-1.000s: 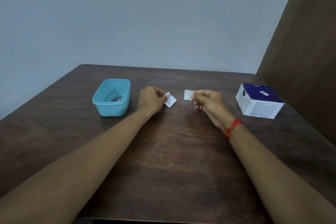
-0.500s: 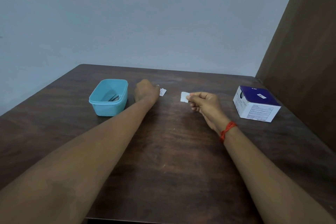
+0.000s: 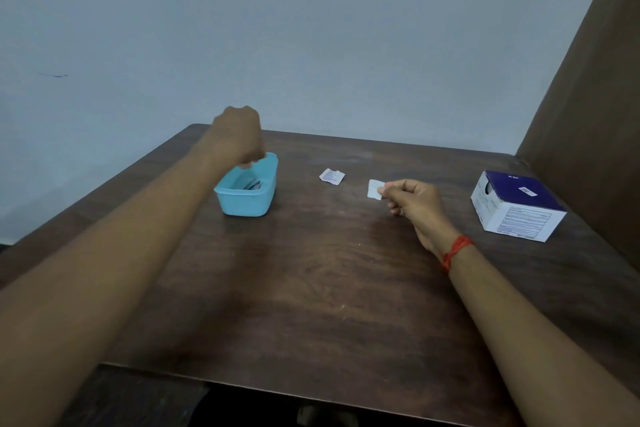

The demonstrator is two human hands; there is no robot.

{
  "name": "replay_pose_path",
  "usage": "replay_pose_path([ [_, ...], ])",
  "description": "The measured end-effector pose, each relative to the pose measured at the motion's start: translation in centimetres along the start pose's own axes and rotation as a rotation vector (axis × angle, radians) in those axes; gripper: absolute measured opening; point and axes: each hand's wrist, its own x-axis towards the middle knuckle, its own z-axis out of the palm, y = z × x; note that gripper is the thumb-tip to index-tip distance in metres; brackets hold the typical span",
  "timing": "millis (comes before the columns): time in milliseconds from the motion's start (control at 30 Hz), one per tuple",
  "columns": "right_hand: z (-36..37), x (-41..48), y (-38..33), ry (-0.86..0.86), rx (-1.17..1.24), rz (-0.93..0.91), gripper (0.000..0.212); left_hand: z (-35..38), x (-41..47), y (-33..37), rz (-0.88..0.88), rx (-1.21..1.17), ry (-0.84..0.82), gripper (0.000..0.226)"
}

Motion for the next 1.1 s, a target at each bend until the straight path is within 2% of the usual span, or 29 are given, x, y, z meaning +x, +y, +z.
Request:
replay_pose_path([
  [100,0.4,0.0,0.0,-0.013,-0.008,-0.008,0.008,0.0,0.8,-2.3,-0.059,0.274,-0.155,0.015],
  [200,0.6,0.0,0.1,-0.015,-0.022,-0.015,0.007,1.1,1.2,-2.7,-0.085,0.278,-0.259,0.029],
  [300,0.6,0.0,0.2,-0.023,-0.03,-0.023,0.006,2.1,1.0,-2.1,-0.08,0.297,-0.292,0.026],
  [500,0.5,0.1,0.2,-0.035,-0.031,-0.024,0.005,3.3,0.7,-1.3,-0.015,0.407,-0.26,0.022],
  [867,0.4,0.2,0.3,-0.032,-0.047,-0.033,0.002,3.0,0.3,-2.0,0.008,0.453,-0.188,0.018],
  [1000,0.4,0.1,0.3,-0.029,-0.052,-0.028,0.003,1.0,0.1,-1.6,0.026,0.543,-0.062,0.016],
  [1100,0.4,0.0,0.2,-0.032,-0.046,-0.027,0.004,-1.6,-0.4,-0.4,0.028,0.503,0.087,0.009],
])
